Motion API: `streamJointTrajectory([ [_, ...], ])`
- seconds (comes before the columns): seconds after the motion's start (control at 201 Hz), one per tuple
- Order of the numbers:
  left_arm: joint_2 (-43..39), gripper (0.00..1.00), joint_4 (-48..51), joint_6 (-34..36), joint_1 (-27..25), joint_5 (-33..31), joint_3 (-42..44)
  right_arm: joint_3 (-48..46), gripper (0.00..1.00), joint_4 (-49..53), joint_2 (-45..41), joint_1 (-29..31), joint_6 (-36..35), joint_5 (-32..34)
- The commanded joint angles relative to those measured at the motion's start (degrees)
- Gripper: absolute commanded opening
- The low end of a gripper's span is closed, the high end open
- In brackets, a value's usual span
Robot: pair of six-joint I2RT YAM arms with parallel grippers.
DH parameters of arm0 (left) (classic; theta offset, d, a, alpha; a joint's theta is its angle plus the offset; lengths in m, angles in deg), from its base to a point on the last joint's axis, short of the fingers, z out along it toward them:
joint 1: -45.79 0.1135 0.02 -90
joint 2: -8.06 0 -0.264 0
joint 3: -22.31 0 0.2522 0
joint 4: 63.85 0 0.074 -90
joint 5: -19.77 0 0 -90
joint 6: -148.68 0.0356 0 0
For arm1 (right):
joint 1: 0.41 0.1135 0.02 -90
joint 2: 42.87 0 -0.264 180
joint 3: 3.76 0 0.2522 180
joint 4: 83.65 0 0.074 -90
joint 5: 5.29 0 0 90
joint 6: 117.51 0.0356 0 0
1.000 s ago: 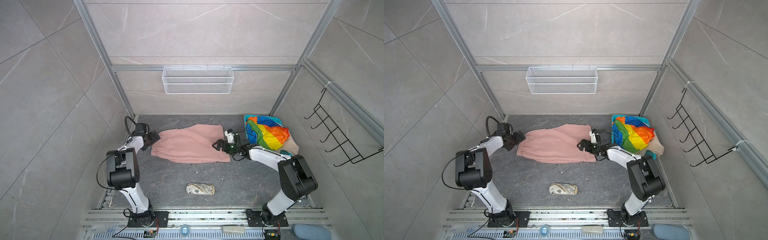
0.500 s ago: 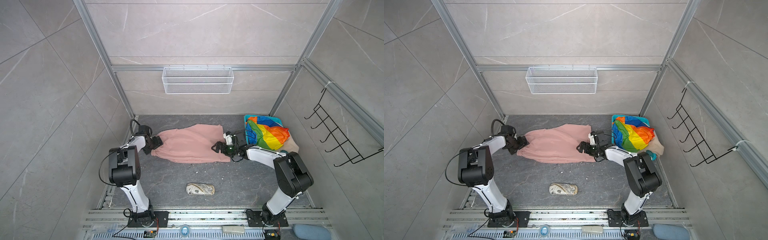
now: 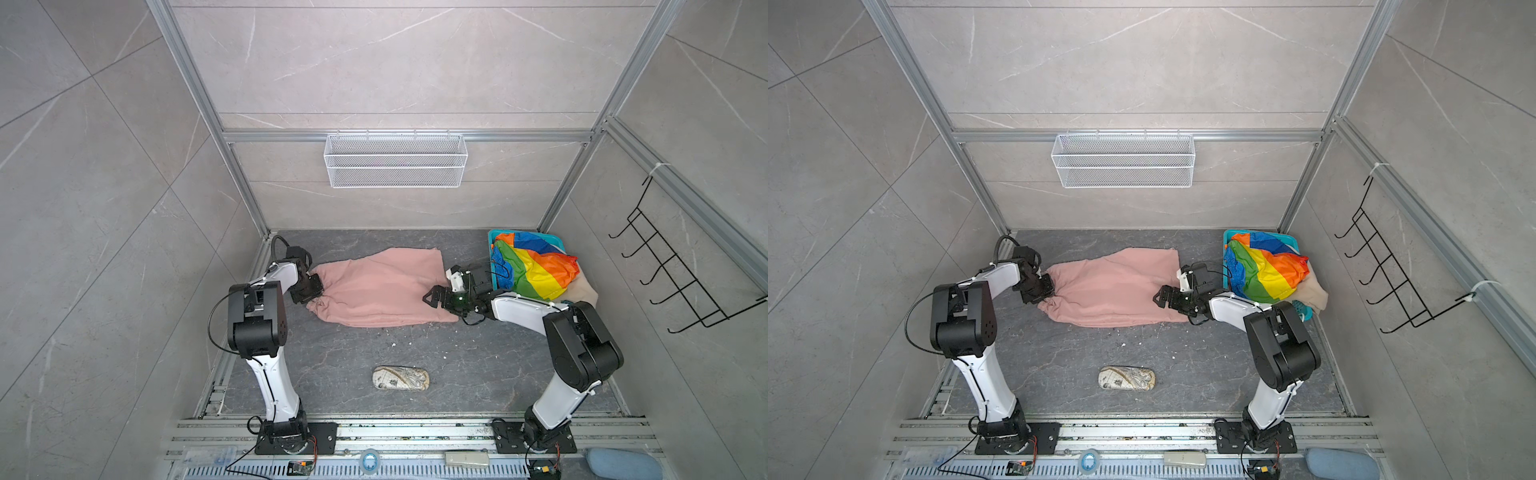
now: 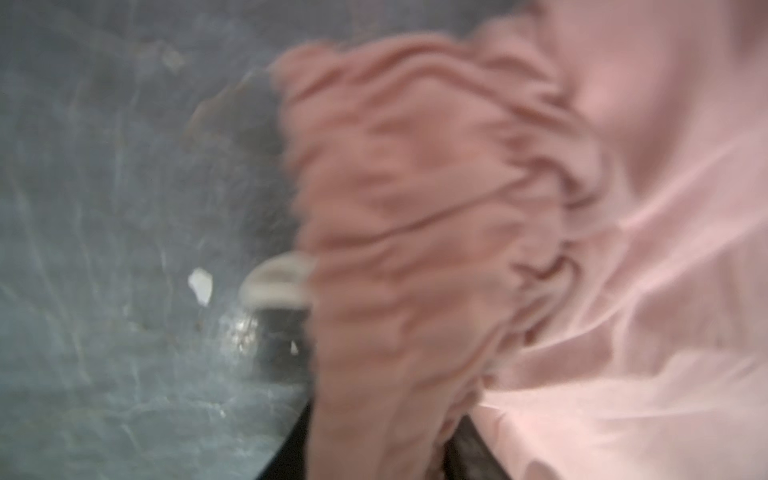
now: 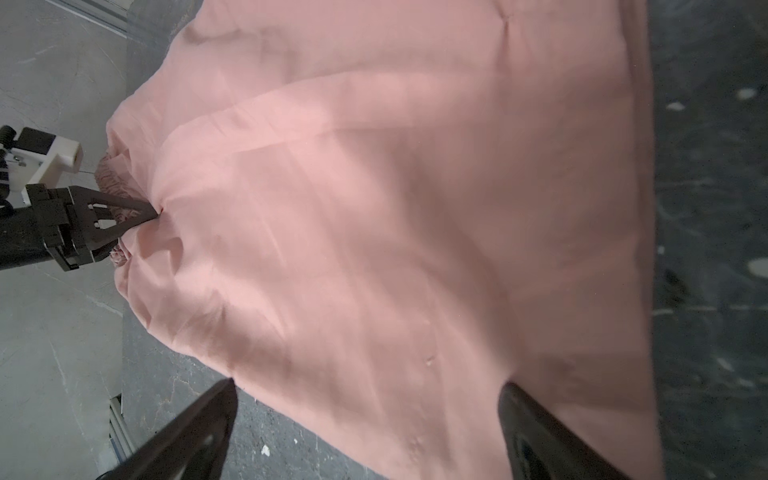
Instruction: Fold and stack the shorts
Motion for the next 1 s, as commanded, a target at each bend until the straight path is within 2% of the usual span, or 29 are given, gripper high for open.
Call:
streamJointTrajectory([
  [0.0, 1.75, 0.12, 5.14, 2.74, -0.54, -3.67, -1.70, 0.15, 0.99, 0.72, 0.78, 0.32, -0.02, 0.61],
  [0.105, 2.49, 0.00, 6.48, 3.56, -1.14, -4.46, -2.62, -0.11, 0.99, 0.63, 0.74, 0.30, 0.05, 0.69],
  [0.299, -0.21, 0.00, 8.90, 5.49, -3.64, -9.25, -4.16, -0.15, 0.99, 0.72, 0.83, 0.28, -0.09, 1.46],
  [0.548, -1.20, 0.00, 10.63, 6.23, -5.16, -9.23, -5.93, -0.27, 0.99, 0.72, 1.12, 0.27, -0.05, 1.38],
  [0.797, -2.54, 0.00, 18.68, 9.81, -10.34, -20.29, -12.95, -0.30, 0.99, 0.42, 1.31, 0.29, -0.23, 2.02],
  [0.992, -3.60, 0.00, 22.21, 10.79, -13.73, -23.65, -16.86, -0.24, 0.99, -1.89, -1.03, 0.42, 1.98, 0.18],
])
